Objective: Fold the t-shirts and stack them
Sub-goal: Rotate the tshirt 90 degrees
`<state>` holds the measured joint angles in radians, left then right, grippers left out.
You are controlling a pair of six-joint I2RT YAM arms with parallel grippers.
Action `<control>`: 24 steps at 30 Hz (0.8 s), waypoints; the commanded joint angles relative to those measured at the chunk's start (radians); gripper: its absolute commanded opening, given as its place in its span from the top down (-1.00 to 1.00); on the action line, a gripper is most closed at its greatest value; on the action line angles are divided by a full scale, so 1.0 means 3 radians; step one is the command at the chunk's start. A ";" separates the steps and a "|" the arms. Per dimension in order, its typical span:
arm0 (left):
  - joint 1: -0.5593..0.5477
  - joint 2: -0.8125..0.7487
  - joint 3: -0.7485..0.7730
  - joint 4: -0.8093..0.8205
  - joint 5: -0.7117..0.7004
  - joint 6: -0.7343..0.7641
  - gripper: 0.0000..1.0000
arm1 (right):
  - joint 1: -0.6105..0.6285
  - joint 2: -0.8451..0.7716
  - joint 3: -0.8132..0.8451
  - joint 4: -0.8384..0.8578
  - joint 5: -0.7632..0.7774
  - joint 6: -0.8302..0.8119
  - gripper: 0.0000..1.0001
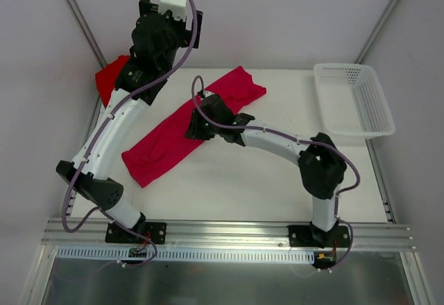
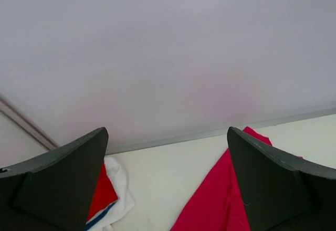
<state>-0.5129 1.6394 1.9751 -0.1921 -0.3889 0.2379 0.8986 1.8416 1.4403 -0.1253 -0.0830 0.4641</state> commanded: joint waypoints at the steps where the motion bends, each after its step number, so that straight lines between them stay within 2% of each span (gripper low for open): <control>1: 0.0017 -0.0043 -0.0355 -0.0086 -0.0268 0.0021 -0.98 | 0.0236 0.0477 0.0536 0.0060 -0.0255 0.0115 0.53; 2: 0.0017 -0.0095 -0.0401 -0.0111 -0.0253 -0.0005 -0.98 | 0.0277 0.0579 0.0634 0.0055 -0.0296 0.0160 0.81; 4: 0.0012 -0.0243 -0.0559 -0.0122 -0.0238 -0.0046 -0.98 | 0.0369 0.0805 0.0833 0.0050 -0.0291 0.0186 0.99; 12: 0.0017 -0.0561 -0.1015 -0.0147 -0.0273 -0.0102 -0.98 | 0.0472 0.1127 0.0706 0.0392 -0.0409 0.0467 0.99; 19: 0.0012 -0.0714 -0.1240 -0.0142 -0.0248 -0.0235 -0.98 | 0.0492 0.1321 0.0440 0.0724 -0.0373 0.0483 0.99; 24: 0.0012 -0.0811 -0.1429 -0.0147 -0.0238 -0.0338 -0.98 | 0.0472 0.1572 0.0578 0.0909 -0.0414 0.0417 0.99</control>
<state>-0.5095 1.4410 1.5761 -0.2634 -0.4507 0.1707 1.0447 2.2704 1.5772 0.0723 -0.1921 0.5884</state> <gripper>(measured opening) 0.990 0.009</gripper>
